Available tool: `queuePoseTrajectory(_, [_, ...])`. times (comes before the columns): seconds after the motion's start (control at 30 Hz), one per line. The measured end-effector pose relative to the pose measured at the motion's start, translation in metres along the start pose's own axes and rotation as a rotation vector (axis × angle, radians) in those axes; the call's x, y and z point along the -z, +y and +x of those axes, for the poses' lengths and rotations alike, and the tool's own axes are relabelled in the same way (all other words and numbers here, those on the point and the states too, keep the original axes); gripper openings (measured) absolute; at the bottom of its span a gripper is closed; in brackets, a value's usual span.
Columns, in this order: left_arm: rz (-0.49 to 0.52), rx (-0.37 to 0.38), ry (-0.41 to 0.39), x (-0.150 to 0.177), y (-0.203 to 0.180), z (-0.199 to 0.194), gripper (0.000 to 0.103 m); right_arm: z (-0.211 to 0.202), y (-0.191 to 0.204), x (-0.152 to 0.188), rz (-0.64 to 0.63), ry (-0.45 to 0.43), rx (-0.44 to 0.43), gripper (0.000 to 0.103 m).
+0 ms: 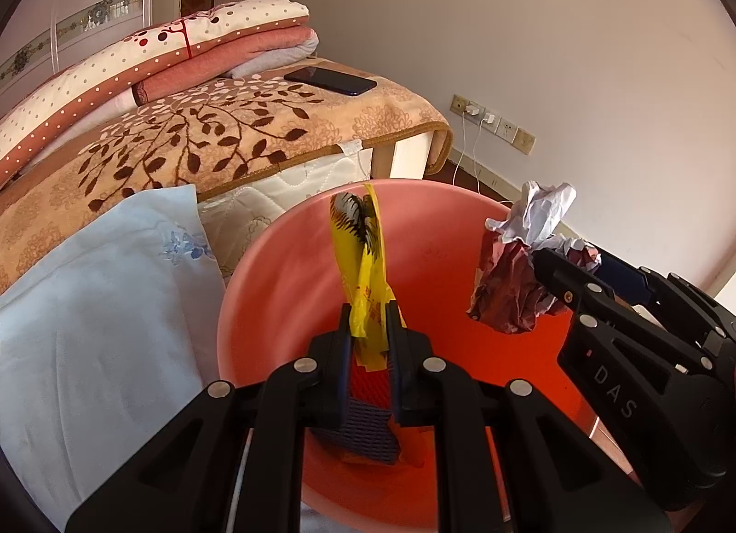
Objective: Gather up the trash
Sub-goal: 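Open both tools to drop the bag and paper into the bucket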
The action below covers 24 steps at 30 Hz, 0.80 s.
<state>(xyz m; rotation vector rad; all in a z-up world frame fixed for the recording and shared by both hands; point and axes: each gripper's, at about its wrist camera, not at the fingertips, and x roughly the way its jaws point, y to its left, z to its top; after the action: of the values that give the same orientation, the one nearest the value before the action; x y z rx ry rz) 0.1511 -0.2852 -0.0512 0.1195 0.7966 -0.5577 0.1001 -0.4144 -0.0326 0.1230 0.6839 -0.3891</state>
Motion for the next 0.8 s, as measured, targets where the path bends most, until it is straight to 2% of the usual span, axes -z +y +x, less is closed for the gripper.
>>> queuePoseTrajectory(0.33, [-0.013,-0.008,0.012,-0.0001,-0.0017,0.0048,0.013,0.0071,-0.0021,0.0001,0.002,0.013,0.000,0.033])
queuePoseTrajectory(0.53, [0.012,0.001,0.002,-0.0010,-0.0057,0.0012,0.013,0.0075,-0.0013,-0.0004,0.001,0.013,-0.004,0.034])
queuePoseTrajectory(0.7, [0.030,0.001,-0.014,-0.0013,-0.0093,-0.0023,0.016,0.0067,-0.0040,0.0010,0.004,0.009,0.000,0.034])
queuePoseTrajectory(0.8, [0.032,-0.002,-0.019,-0.0014,-0.0103,-0.0032,0.023,0.0066,-0.0052,0.0010,0.007,0.008,0.000,0.034])
